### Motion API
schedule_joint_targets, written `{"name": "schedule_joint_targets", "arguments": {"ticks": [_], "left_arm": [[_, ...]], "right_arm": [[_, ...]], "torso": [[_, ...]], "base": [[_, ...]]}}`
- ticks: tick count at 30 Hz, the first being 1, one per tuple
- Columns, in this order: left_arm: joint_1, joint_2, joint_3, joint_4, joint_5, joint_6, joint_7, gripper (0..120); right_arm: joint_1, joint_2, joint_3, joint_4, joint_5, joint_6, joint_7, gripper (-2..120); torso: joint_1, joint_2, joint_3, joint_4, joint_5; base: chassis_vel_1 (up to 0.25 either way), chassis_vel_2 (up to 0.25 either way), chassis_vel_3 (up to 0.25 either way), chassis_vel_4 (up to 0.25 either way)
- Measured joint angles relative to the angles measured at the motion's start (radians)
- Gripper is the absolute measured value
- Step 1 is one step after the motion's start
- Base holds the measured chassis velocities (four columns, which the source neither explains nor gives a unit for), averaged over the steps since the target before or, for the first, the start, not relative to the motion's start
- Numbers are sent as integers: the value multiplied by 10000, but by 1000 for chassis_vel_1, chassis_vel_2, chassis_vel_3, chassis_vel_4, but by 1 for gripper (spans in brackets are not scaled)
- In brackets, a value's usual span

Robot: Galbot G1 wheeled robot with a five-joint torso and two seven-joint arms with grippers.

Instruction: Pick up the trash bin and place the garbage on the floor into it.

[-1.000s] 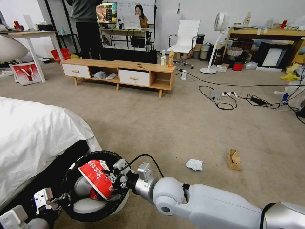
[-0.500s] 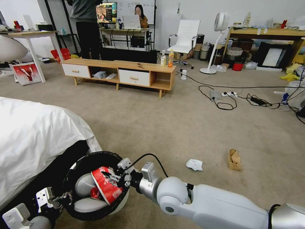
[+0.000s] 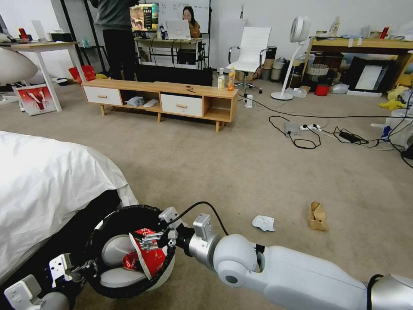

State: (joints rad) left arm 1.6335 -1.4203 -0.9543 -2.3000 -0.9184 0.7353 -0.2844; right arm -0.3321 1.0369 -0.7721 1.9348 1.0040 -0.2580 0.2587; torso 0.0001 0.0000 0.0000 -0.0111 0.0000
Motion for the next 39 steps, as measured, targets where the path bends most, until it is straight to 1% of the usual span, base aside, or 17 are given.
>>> {"name": "schedule_joint_targets", "arguments": {"ticks": [5,9,10,12,13,15,16,18,19,21,22,24,29,31,33,35,39], "left_arm": [[-18,-28,12,55,5,0,7,3],[-29,-48,-10,68,27,0,9,3],[-29,-48,-10,68,27,0,9,3],[23,-55,-48,42,43,0,10,3],[23,-55,-48,42,43,0,10,3],[79,-58,-107,-30,95,-1,39,3],[79,-58,-107,-30,95,-1,39,3],[140,-104,-106,-70,198,0,90,3],[140,-104,-106,-70,198,0,90,3],[231,-169,-122,-140,246,0,147,3],[231,-169,-122,-140,246,0,147,3],[475,-379,-273,-312,408,-1,280,3],[690,-629,-435,-513,714,-1,441,3],[703,-724,-425,-583,865,-1,488,3],[704,-750,-404,-590,923,-1,499,3],[756,-813,-331,-597,1121,1,576,3],[769,-839,-268,-596,1244,2,627,3]], "right_arm": [[-12,-16,425,308,23,-19,39,100],[-115,-377,1925,1256,231,-64,46,100],[-115,-377,1925,1256,231,-64,46,100],[-625,-783,3455,1714,289,0,16,100],[-625,-783,3455,1714,289,0,16,100],[-1601,-1295,5387,2166,263,372,9,100],[-1601,-1295,5387,2166,263,372,9,100],[-2455,-1675,6931,2488,-23,855,91,100],[-2455,-1675,6931,2488,-23,855,91,100],[-3370,-1934,8379,2844,-356,1063,190,100],[-3370,-1934,8379,2844,-356,1063,190,100],[-4092,-1841,9517,3016,-847,1337,420,100],[-4971,-1670,10658,3214,-1456,1572,672,100],[-6094,-1623,11644,3512,-2343,1781,1096,100],[-6541,-1615,11993,3646,-2783,1829,1166,100],[-7759,-1489,12713,3937,-4014,1934,1306,100],[-8858,-1279,13151,4171,-4691,2017,1391,100]], "torso": [[0,0,0,0,0],[0,0,0,1,0],[0,0,0,1,0],[0,0,0,-2,1],[0,0,0,-2,1],[0,0,0,-4,3],[0,0,0,-4,3],[0,-1,0,2,2],[0,-1,0,2,2],[0,0,0,-5,3],[0,0,0,-5,3],[0,0,0,0,3],[0,0,0,9,1],[0,0,-1,-5,4],[0,1,-1,-8,3],[0,0,-1,-3,0],[0,1,-1,1,1]], "base": [[0,0,0,0],[0,0,0,0],[0,0,0,0],[0,0,0,0],[0,0,0,0],[0,0,0,0],[0,0,0,0],[0,0,0,0],[0,0,0,0],[0,0,0,0],[0,0,0,0],[0,0,0,0],[0,0,0,0],[0,0,0,0],[0,0,0,0],[0,0,0,0],[0,0,0,0]]}}
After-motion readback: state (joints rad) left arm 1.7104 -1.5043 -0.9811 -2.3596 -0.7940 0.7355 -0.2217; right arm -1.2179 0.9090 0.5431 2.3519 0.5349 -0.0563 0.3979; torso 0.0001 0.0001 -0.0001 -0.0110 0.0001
